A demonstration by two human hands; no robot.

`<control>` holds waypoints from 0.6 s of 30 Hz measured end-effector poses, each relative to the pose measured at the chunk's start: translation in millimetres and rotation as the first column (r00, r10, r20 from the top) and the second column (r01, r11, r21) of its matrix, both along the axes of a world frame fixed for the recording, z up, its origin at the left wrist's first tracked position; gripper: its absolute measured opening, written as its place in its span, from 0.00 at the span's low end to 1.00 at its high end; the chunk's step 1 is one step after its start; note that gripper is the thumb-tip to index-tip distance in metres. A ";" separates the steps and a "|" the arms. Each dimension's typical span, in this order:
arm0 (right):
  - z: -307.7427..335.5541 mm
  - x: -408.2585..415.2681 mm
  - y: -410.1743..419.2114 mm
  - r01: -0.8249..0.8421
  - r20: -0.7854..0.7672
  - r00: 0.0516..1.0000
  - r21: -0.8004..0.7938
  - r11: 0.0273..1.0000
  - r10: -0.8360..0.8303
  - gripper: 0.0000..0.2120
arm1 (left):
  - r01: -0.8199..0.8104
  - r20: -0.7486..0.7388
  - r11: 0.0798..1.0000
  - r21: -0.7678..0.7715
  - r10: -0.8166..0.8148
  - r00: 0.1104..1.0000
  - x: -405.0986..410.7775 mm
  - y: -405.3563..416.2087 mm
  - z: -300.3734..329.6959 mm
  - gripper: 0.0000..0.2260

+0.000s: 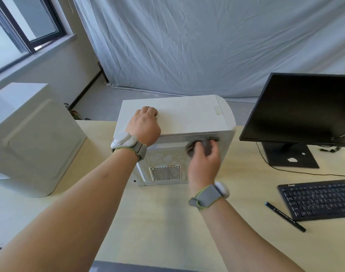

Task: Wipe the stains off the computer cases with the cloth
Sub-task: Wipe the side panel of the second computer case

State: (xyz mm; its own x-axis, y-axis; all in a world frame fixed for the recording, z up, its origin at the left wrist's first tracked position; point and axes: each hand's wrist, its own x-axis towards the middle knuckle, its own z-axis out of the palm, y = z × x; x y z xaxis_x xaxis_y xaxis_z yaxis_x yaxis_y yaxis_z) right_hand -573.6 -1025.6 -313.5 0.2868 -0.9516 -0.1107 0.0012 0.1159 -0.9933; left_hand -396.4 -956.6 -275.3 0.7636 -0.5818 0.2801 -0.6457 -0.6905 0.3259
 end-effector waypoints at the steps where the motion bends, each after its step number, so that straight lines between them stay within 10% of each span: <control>1: -4.4 -2.4 -13.8 0.063 -0.024 0.998 0.002 0.998 -0.062 0.19 | -0.003 0.006 1.000 0.001 0.003 1.000 -0.2 -0.4 -1.6 0.13; 12: 2.0 28.1 39.4 -0.463 -0.115 0.881 -0.001 0.887 0.459 0.05 | 0.008 0.034 1.000 0.006 -0.008 0.999 1.6 3.2 -1.2 0.14; 18: 13.9 -9.4 -15.3 0.012 0.194 0.981 0.081 0.997 -0.028 0.08 | -0.005 0.046 1.000 -0.012 0.006 0.999 -2.4 1.8 -0.7 0.13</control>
